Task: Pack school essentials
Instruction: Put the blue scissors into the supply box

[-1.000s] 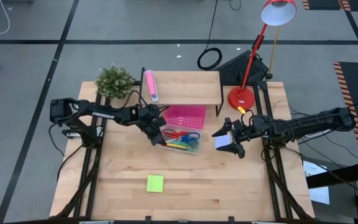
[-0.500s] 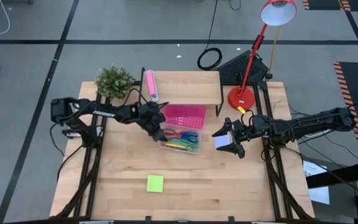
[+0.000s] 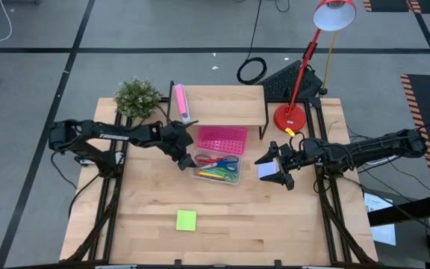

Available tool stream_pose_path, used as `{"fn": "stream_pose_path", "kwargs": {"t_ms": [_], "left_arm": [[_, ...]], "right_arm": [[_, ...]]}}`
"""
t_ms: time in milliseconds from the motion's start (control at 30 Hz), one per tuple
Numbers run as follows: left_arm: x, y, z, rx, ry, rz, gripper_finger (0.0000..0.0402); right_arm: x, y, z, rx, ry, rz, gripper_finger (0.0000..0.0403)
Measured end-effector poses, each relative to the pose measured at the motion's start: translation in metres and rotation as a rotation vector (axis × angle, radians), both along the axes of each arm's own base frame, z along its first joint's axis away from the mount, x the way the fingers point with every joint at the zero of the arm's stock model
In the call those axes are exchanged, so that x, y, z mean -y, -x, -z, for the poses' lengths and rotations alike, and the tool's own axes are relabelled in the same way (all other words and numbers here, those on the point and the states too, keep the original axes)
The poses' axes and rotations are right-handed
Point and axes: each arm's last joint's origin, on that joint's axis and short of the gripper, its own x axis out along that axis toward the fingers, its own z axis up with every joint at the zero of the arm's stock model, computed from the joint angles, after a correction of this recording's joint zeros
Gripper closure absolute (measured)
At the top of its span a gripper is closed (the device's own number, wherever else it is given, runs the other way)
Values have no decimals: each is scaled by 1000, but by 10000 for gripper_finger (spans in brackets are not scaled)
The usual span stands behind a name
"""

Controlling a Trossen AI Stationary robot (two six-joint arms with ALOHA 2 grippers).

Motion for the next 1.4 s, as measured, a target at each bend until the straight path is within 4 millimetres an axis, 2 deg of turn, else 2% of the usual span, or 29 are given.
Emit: {"fn": "stream_pose_path", "kwargs": {"t_ms": [200, 333, 533, 667, 867, 967, 1267, 1400], "left_arm": [[9, 3, -13, 49, -79, 16, 256], [22, 2, -17, 60, -181, 55, 256], [58, -4, -14, 71, -392, 116, 257], [82, -9, -14, 82, -489, 88, 257], [106, -34, -30, 121, -577, 91, 265], [106, -50, -29, 79, -600, 107, 292], [85, -83, 6, -124, -522, 112, 391], [81, -89, 13, -146, -510, 133, 391]], "right_arm": [[0, 0, 0, -1, -1, 0, 89], [0, 0, 0, -1, -2, 0, 89], [1, 0, 2, -16, 1, 26, 89], [2, 0, 3, -31, 24, 83, 89], [4, 0, 4, -28, 65, 130, 89], [4, 0, 4, -26, 70, 131, 89], [4, 0, 4, -31, 74, 127, 89], [4, 0, 5, -35, 74, 125, 89]]}}
